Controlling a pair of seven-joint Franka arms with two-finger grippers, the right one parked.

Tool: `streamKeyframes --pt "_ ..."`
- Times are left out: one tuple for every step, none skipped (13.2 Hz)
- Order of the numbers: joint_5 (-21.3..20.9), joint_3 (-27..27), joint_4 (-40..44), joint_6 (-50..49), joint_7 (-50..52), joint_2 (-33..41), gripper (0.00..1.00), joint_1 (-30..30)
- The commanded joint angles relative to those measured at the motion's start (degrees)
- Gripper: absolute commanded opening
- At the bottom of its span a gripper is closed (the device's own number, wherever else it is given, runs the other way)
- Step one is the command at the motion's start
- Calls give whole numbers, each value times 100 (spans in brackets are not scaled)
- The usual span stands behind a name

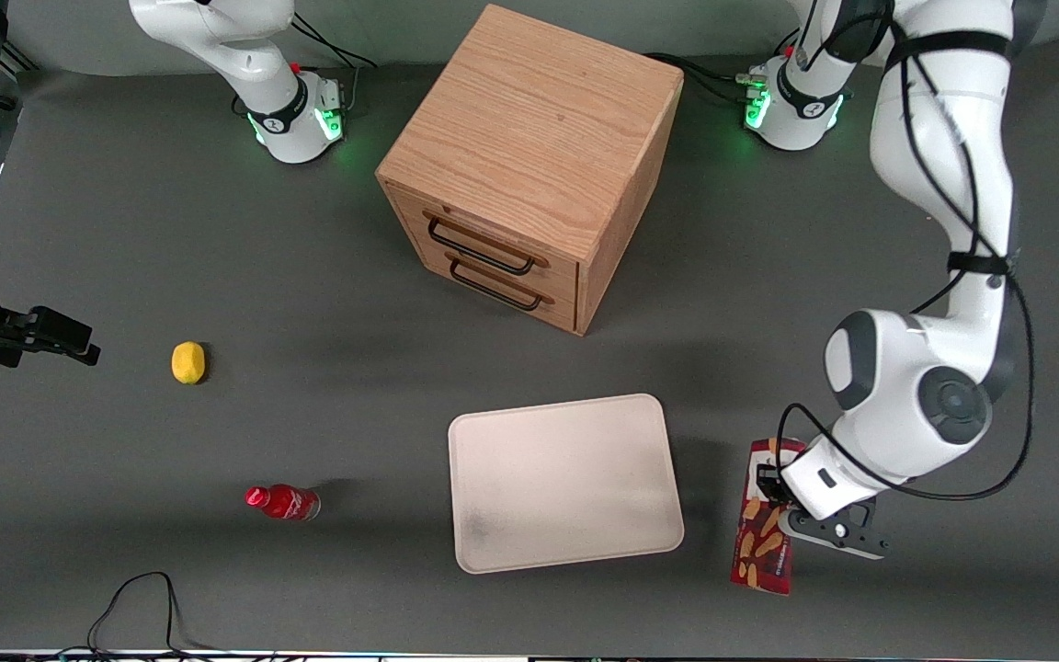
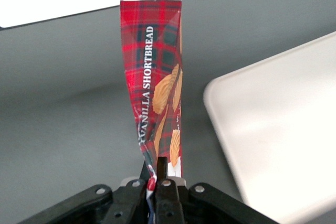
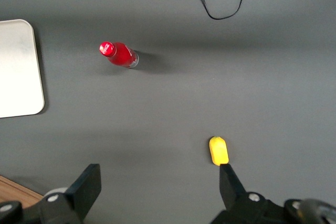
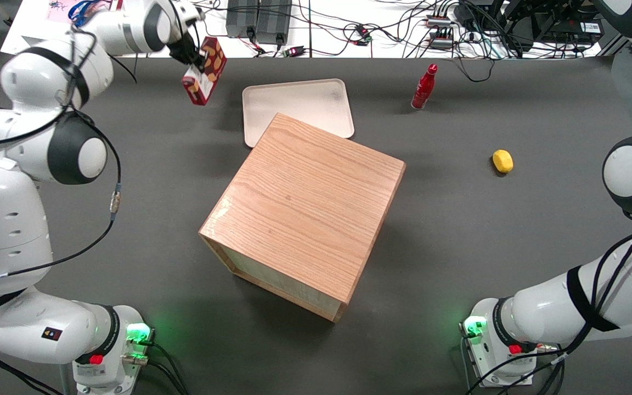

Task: Place red cookie box on tray
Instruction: 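Lift the box upright and carry it over the cream tray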

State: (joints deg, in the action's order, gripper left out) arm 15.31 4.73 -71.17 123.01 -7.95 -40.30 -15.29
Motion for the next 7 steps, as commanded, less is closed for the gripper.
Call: streamKeyframes --pt "262 11 138 -347 1053 329 0 -315" --pt "210 -77 260 -356 1755 321 0 -456" --pt "88 -121 348 -330 2450 243 0 -631" --pt "-192 -130 358 -278 2926 164 0 -807" --pt "-499 -139 358 -251 3453 41 0 -965" --pt "-763 -200 358 -225 3885 -91 0 -1089" --pt "-1088 -340 349 -16 4176 -240 0 -1125"
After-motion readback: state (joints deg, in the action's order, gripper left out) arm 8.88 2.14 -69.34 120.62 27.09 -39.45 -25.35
